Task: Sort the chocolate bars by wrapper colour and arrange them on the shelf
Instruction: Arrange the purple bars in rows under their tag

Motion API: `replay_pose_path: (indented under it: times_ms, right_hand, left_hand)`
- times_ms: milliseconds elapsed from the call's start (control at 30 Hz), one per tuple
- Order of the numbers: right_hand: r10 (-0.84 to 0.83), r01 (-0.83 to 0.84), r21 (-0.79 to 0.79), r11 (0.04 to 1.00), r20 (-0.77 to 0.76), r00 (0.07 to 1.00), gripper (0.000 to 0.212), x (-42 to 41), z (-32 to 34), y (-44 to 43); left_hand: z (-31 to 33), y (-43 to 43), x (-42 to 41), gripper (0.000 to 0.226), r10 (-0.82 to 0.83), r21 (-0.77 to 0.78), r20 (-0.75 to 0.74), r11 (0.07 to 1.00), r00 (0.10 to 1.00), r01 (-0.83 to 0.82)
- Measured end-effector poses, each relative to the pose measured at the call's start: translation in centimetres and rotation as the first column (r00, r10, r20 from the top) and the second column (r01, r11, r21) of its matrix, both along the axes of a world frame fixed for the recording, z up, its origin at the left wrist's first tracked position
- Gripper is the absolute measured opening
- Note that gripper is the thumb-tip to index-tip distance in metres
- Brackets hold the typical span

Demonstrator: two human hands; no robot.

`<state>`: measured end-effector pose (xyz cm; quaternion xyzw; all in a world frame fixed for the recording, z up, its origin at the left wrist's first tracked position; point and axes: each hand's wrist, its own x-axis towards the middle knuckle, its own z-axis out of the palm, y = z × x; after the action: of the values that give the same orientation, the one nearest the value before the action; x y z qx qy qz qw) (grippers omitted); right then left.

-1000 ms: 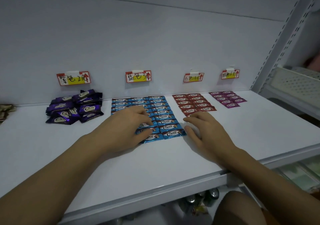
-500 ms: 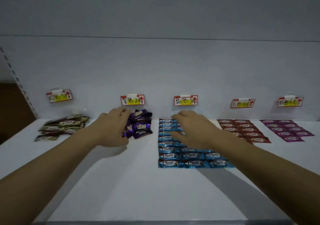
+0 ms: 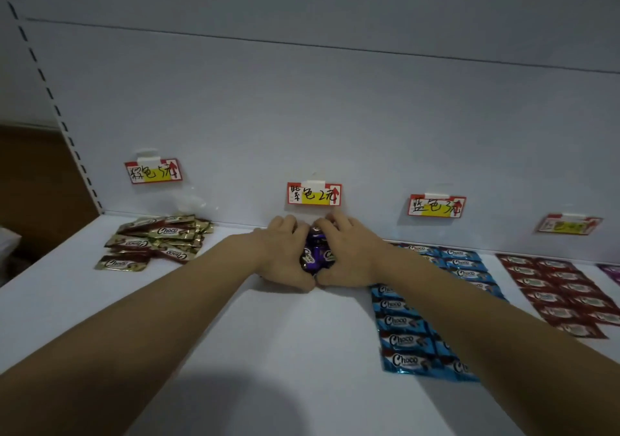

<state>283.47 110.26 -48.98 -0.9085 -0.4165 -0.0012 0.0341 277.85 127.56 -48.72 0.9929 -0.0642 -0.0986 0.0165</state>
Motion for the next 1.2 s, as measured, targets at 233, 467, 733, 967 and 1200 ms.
replay_pose_path:
  times_ms: [233, 467, 733, 967, 1200]
  right_hand:
    - [-0.077, 0.077, -0.010, 0.997, -0.012, 0.997, 0.090, -0.6, -0.4, 0.6]
    - [-0.214, 0.218, 0.076, 0.973, -0.051, 0.976, 0.074, -1.6, -1.4, 1.3]
    - [-0.374, 0.365, 0.306, 0.879, -0.033, 0.927, 0.046, -4.8, -3.7, 3.9]
    - [-0.350, 0.345, 0.335, 0.877, -0.049, 0.935, 0.039, -10.9, -3.7, 4.2]
    - [-0.285, 0.277, 0.377, 0.884, -0.036, 0.958, 0.034, -16.1, -3.3, 4.5]
  left_hand:
    - [-3.5, 0.6, -2.7, 0.082, -0.003, -0.034, 0.398, 0.999, 0.917, 0.018]
    - [-3.9, 3.5, -6.1, 0.073, -0.009, -0.062, 0.418, 0.997, 0.908, 0.039]
    - [-4.1, 4.7, -8.0, 0.067, 0.070, -0.198, 0.419, 0.980, 0.905, 0.015]
    - [-2.8, 7.6, -8.5, 0.079, -0.077, -0.135, 0.311, 0.983, 0.947, 0.124]
    - [-2.8, 9.1, -9.8, 0.075, -0.086, -0.207, 0.319, 0.965, 0.944, 0.158]
